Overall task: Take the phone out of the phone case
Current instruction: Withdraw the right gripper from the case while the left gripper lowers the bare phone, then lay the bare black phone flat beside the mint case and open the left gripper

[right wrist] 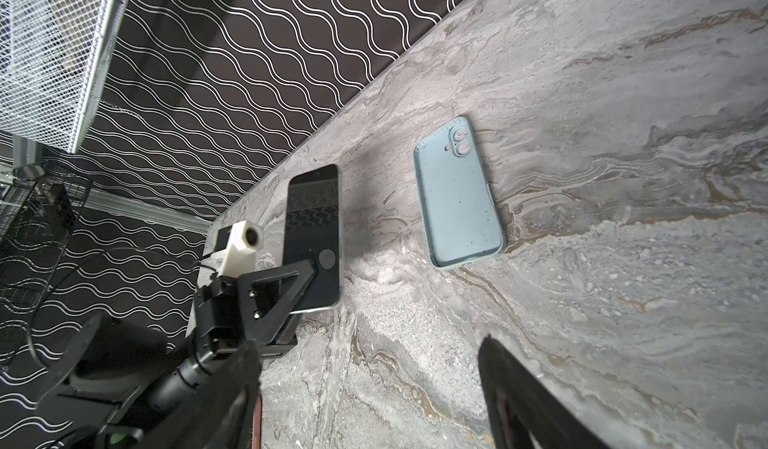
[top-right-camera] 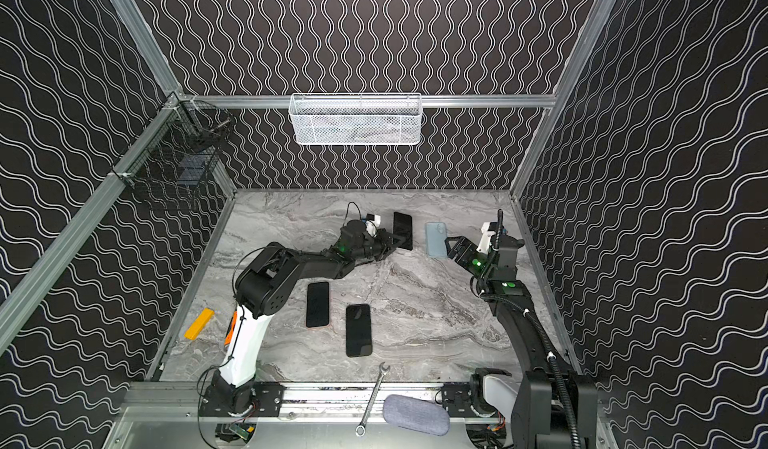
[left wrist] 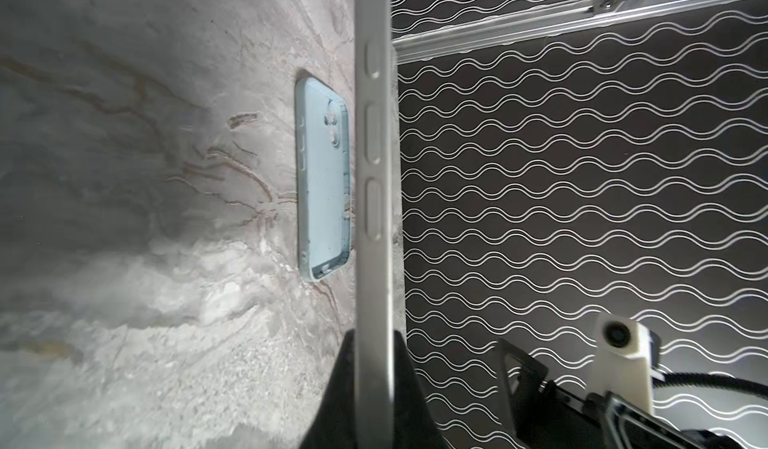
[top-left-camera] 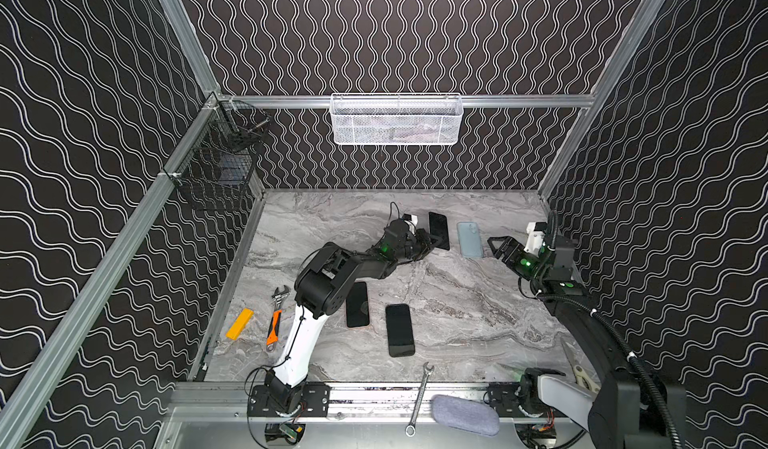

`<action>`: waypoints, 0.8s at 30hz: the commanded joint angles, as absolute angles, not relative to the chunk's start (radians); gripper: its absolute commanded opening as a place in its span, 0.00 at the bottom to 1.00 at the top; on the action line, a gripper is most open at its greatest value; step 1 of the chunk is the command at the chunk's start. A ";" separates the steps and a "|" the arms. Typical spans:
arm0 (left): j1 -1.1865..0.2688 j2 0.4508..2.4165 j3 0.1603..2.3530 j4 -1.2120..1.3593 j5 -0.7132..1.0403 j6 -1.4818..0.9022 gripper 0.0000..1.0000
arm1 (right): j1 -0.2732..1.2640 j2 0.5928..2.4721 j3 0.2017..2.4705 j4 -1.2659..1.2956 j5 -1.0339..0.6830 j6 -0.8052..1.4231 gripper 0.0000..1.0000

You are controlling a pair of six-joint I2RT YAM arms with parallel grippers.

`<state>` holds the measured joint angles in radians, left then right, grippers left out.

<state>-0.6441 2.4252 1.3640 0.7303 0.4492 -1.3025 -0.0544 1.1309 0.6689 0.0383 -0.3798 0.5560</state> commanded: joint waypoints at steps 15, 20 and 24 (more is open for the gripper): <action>-0.658 2.578 1.546 0.718 0.443 -1.282 0.00 | -0.054 1.230 0.687 0.126 -0.425 0.548 0.83; -0.659 2.606 1.567 0.703 0.445 -1.283 0.00 | -0.054 1.239 0.683 0.144 -0.423 0.552 0.83; -0.660 2.617 1.578 0.700 0.442 -1.281 0.00 | -0.052 1.255 0.680 0.160 -0.430 0.558 0.83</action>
<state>-0.6594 2.6160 1.5635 0.6559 0.4458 -1.3033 -0.0540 1.2480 0.6773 0.1123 -0.4160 0.5571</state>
